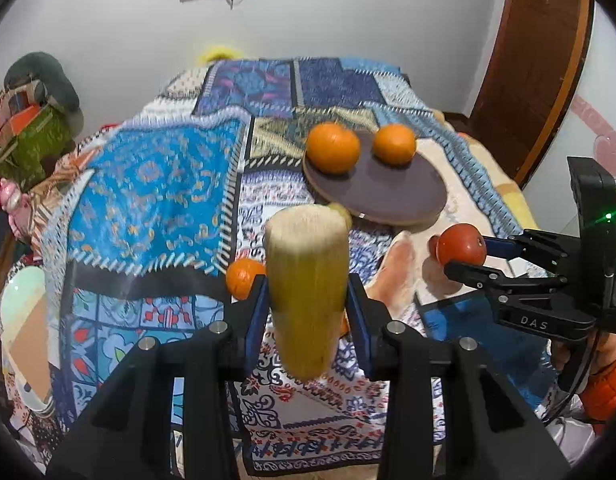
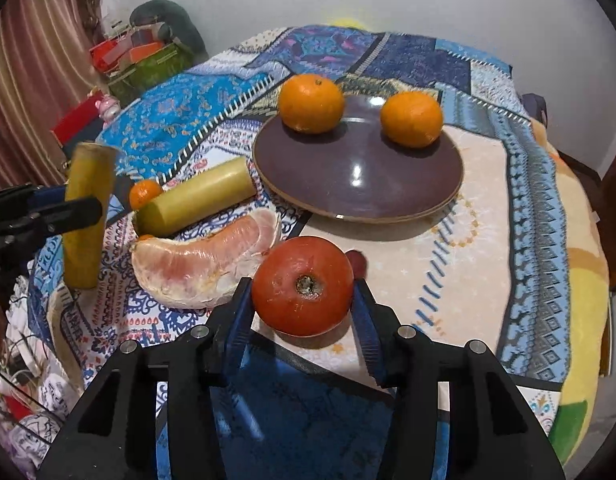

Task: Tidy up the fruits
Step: 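Lift the corn cob with the left tool while the right tool grasps the tomato, then place the corn cob and tomato onto the purple plate, opening both tools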

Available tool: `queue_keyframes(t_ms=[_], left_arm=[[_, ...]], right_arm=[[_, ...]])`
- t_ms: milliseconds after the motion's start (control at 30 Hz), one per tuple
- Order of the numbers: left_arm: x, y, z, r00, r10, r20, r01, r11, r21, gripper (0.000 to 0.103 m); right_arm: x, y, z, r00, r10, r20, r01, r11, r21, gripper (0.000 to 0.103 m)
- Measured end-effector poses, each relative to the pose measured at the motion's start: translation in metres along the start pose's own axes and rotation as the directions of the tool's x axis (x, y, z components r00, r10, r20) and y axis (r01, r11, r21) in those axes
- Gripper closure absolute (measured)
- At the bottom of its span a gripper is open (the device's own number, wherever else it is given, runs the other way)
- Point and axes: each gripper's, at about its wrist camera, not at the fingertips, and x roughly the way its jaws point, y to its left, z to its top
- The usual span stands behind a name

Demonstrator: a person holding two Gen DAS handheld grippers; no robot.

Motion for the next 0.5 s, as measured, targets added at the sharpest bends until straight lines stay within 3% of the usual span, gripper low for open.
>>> queue_keyframes(t_ms=[500], left_arm=[[-0.024, -0.036, 0.044, 0.992, -0.039, 0.118, 0.033, 0.998, 0.053, 0.065]], right_arm=[[-0.051, -0.029, 0.022, 0.987, -0.075, 0.143, 0.070, 0.997, 0.036, 0.058]])
